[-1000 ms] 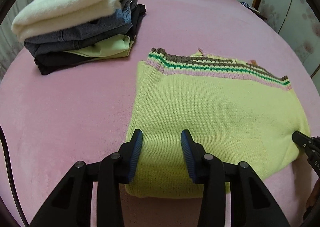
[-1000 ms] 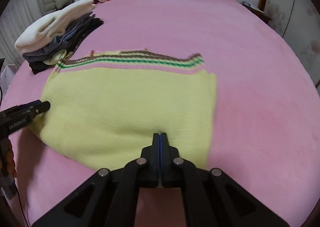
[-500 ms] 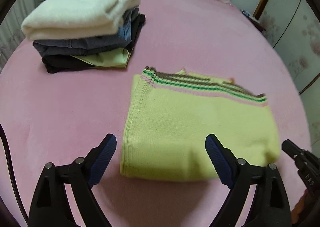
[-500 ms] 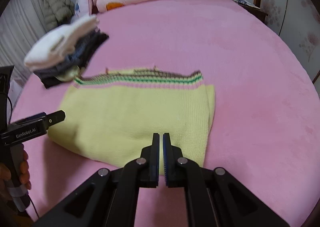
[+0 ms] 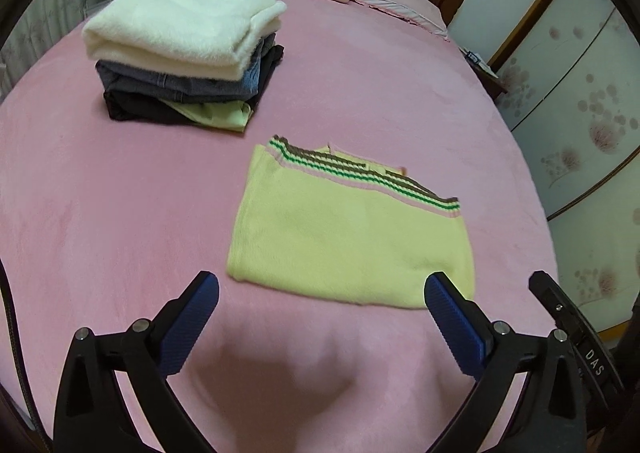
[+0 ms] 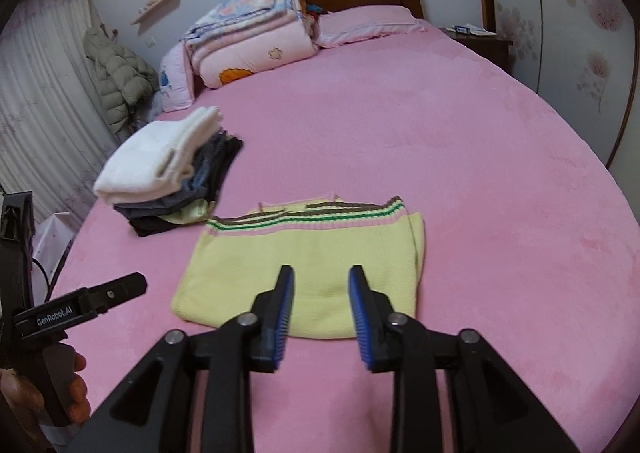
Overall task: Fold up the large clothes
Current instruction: 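Grasp one side edge of the folded cardigan with the left gripper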
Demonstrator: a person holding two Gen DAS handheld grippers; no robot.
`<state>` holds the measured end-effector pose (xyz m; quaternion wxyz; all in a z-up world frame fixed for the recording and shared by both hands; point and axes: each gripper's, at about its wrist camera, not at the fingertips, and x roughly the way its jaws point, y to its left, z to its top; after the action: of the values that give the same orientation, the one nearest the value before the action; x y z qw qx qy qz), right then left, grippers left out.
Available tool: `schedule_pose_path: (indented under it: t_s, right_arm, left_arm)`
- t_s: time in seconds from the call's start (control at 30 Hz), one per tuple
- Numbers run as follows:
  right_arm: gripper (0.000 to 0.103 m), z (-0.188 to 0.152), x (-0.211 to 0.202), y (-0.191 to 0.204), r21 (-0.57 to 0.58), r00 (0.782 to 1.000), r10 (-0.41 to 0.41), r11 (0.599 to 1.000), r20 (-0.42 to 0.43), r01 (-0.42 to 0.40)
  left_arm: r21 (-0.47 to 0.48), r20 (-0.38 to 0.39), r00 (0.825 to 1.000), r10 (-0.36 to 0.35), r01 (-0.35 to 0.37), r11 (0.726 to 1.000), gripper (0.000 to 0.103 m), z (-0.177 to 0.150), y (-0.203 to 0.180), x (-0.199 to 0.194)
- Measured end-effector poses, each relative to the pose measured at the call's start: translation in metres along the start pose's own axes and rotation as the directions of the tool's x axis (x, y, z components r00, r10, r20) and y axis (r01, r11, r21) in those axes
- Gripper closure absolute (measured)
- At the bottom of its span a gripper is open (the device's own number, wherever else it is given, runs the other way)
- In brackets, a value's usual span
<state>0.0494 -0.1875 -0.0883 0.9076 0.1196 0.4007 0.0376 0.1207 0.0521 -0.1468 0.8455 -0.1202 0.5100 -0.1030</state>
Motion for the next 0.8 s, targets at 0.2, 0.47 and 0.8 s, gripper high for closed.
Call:
schedule_pose_path:
  t_s: [0.2,0.47,0.8]
  right_arm:
    - [0.064,-0.013,-0.007,0.011,-0.032,1.000,0.004,0.999,0.025,-0.003]
    - [0.064,-0.046,0.017,0.021,-0.065,1.000,-0.010,0.998,-0.030,0.008]
    - [0.065,-0.070,0.064,0.030,-0.113,0.999,-0.017,0.994,-0.038,0.013]
  left_arm:
    - [-0.081,-0.046,0.998,-0.049,0.045,0.996,0.001,-0.024,0.014,0.004]
    - [-0.189,-0.024,0.989,-0.146,0.139,0.972,0.001,-0.060,0.035,0.032]
    - [-0.354,0.075,0.937,-0.341,0.345,0.869,0.004,-0.071,0.074,0.109]
